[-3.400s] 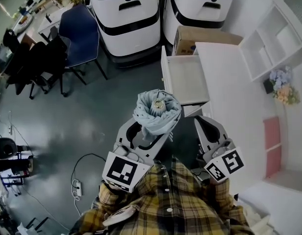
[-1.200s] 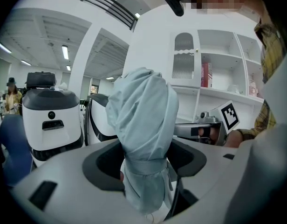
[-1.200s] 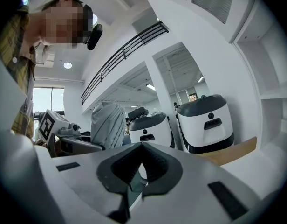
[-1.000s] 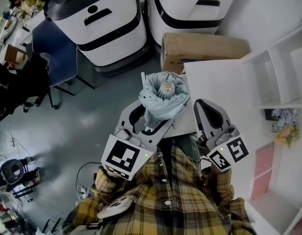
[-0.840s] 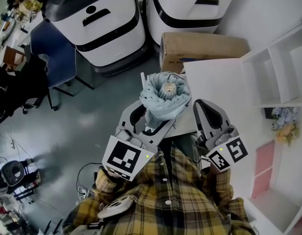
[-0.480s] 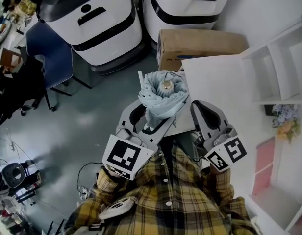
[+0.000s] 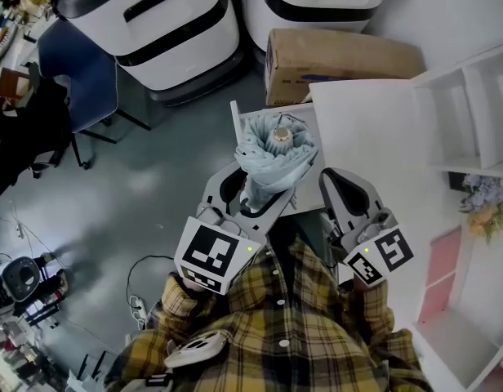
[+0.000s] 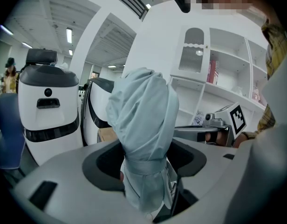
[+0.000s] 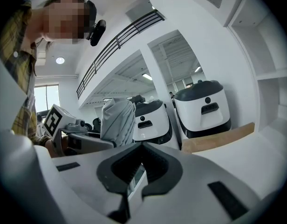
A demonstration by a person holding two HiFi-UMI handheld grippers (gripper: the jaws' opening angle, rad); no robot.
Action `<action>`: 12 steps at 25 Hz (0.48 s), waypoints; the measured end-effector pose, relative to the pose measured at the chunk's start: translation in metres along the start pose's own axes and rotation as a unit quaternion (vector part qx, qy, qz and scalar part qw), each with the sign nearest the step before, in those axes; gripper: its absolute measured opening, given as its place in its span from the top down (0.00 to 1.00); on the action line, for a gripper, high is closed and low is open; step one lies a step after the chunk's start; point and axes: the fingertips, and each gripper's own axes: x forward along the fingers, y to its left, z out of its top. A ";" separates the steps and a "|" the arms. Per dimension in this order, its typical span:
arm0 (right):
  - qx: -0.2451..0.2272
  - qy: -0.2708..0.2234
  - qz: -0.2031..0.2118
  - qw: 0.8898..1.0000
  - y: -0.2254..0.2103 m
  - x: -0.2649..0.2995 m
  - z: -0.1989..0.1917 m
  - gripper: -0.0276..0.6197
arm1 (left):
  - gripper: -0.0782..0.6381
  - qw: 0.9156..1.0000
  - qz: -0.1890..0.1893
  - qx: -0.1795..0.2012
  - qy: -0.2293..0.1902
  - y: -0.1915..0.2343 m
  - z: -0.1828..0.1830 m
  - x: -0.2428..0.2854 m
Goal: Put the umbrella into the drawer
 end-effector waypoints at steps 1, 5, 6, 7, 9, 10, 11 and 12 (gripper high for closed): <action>0.002 0.003 -0.001 1.000 -0.002 0.000 -0.004 0.93 | 0.47 1.000 -0.001 -0.003 0.004 0.000 -0.004 0.003; 0.009 0.010 -0.005 1.000 -0.008 -0.003 -0.015 0.93 | 0.47 1.000 -0.006 -0.010 0.025 0.003 -0.022 0.017; 0.011 0.011 -0.006 1.000 -0.010 -0.003 -0.017 0.93 | 0.47 0.999 -0.008 -0.011 0.031 0.004 -0.026 0.022; 0.014 0.013 -0.006 1.000 -0.012 -0.004 -0.020 0.93 | 0.47 0.999 -0.008 -0.012 0.037 0.005 -0.030 0.027; 0.022 0.018 -0.006 1.000 -0.016 -0.004 -0.026 0.93 | 0.47 0.999 -0.009 -0.019 0.048 0.007 -0.040 0.036; 0.027 0.019 -0.006 0.999 -0.017 -0.005 -0.030 0.93 | 0.47 0.998 -0.010 -0.023 0.054 0.007 -0.045 0.040; 0.031 0.020 -0.007 0.999 -0.018 -0.004 -0.033 0.93 | 0.47 0.998 -0.011 -0.027 0.059 0.008 -0.050 0.043; 0.035 0.020 -0.007 0.999 -0.019 -0.004 -0.035 0.93 | 0.47 0.997 -0.012 -0.030 0.064 0.008 -0.055 0.046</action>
